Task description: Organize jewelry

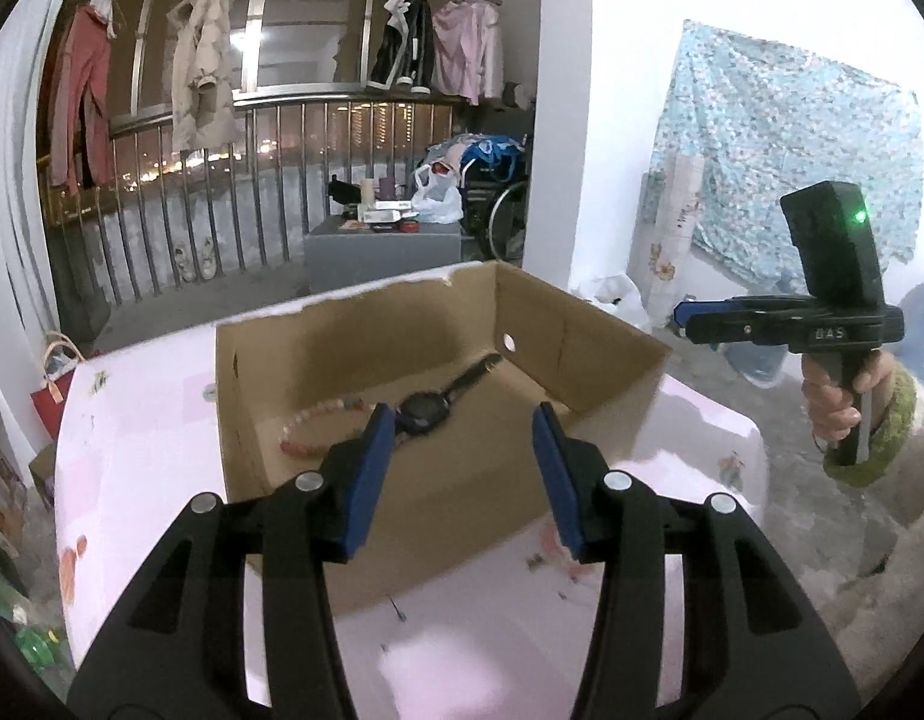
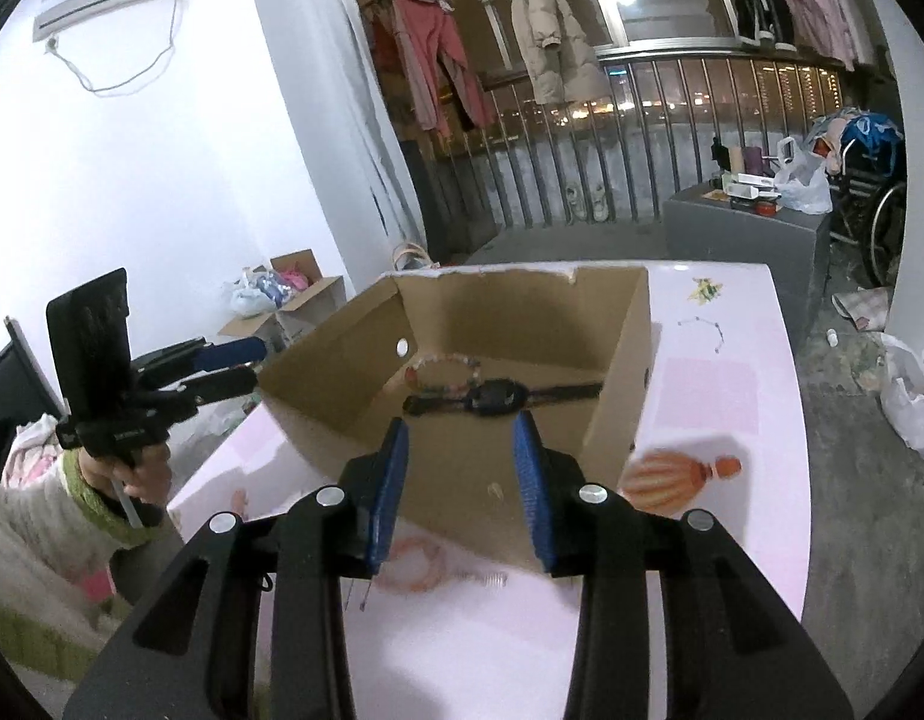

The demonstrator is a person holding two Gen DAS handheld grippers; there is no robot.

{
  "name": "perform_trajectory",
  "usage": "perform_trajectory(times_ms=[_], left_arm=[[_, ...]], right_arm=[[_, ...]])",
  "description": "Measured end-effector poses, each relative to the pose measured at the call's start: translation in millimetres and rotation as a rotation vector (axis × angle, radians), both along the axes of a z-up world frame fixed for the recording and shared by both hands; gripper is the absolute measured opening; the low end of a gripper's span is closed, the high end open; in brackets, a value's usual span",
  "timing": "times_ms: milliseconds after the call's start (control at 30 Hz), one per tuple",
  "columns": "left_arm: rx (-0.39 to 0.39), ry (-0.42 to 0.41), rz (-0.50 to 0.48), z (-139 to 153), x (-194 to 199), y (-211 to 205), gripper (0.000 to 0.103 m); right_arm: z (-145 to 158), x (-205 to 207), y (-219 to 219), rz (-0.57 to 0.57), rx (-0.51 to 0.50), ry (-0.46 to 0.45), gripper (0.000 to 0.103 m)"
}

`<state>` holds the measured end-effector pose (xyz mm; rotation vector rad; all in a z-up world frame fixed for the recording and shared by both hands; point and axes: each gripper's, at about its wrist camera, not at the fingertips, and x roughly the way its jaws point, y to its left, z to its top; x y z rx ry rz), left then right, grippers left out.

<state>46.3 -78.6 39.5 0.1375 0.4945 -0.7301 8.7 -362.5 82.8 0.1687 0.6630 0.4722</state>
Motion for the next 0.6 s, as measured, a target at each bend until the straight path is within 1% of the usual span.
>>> perform_trajectory(times_ms=[100, 267, 400, 600], left_arm=[[-0.004, 0.022, -0.024, -5.3, -13.1, 2.3, 0.046], [0.02, 0.066, -0.074, -28.5, -25.0, -4.4, 0.046], [0.037, 0.084, -0.096, -47.6, -24.5, -12.8, 0.046], [0.096, 0.111, -0.129, -77.1, -12.7, -26.0, 0.045]], right_arm=[[-8.1, -13.1, -1.3, 0.006, -0.002, 0.02, 0.036], [-27.3, -22.7, 0.3, 0.019, -0.017, 0.064, 0.036], [-43.9, -22.3, 6.5, 0.032, -0.049, 0.095, 0.036], [-64.0, -13.8, 17.6, 0.068, -0.095, 0.122, 0.036]])
